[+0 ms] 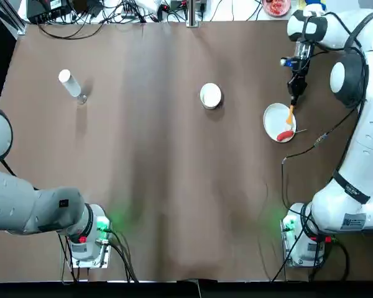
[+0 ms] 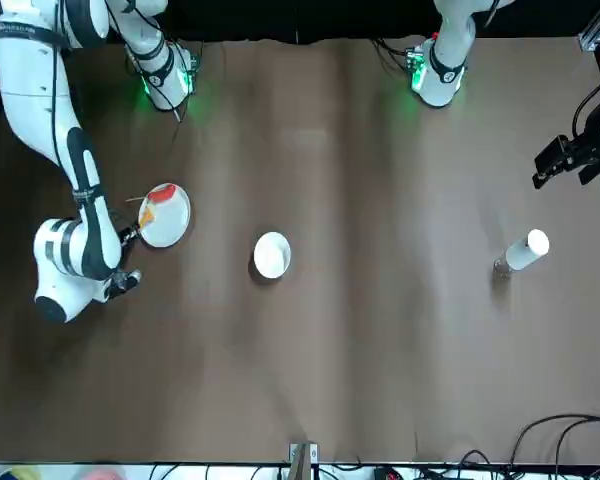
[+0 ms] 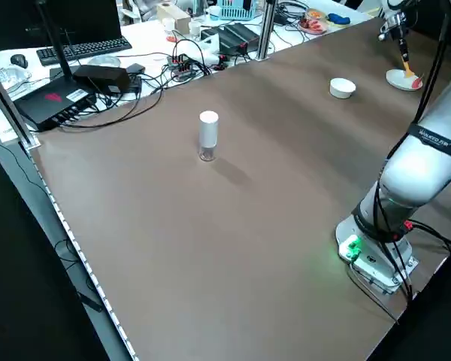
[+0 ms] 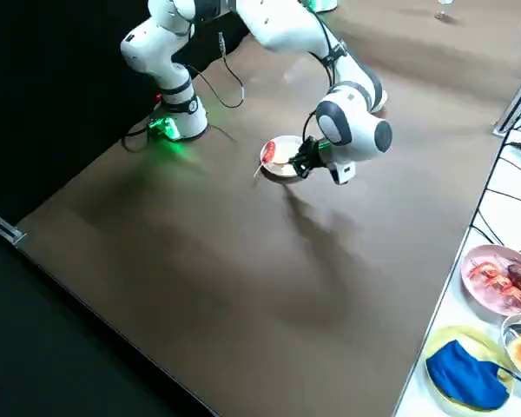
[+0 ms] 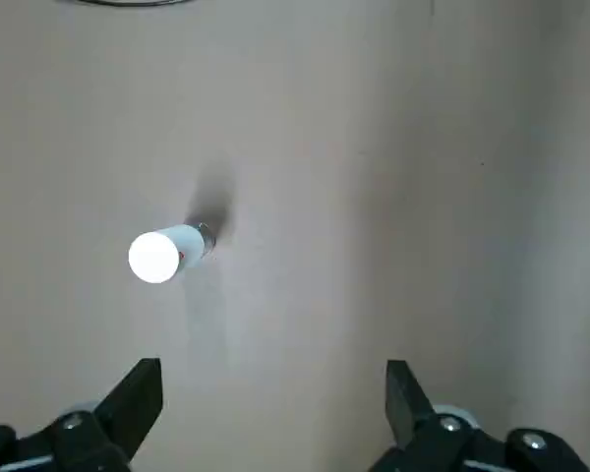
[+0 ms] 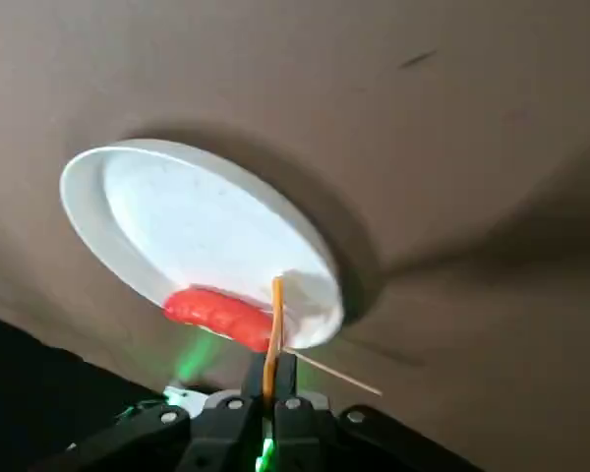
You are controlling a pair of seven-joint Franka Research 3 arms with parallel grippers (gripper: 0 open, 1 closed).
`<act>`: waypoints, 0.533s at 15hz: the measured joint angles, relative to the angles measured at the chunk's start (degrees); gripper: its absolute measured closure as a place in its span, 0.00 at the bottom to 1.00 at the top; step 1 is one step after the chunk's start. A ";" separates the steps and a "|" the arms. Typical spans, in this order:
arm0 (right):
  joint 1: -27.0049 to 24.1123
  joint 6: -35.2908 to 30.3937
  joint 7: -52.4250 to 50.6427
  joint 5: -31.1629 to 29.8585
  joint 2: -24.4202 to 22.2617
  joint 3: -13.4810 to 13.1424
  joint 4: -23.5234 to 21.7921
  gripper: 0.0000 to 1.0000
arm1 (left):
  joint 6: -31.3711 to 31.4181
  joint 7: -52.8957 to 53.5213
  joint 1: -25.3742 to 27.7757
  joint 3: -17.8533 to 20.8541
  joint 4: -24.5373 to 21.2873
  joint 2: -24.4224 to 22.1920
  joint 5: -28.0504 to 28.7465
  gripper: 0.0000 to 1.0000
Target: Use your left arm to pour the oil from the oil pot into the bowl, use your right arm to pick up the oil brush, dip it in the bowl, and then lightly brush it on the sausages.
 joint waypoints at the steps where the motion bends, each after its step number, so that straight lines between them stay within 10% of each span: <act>1: -0.18 -0.01 -0.39 -1.00 -0.03 -0.02 1.06 0.95 | 0.24 0.00 0.00 0.05 -0.43 0.04 0.00 0.00; 8: 5.11 -5.07 1.86 -5.51 -0.61 0.46 2.52 0.95 | 1.11 0.03 -0.33 0.30 -1.11 1.43 0.00 0.00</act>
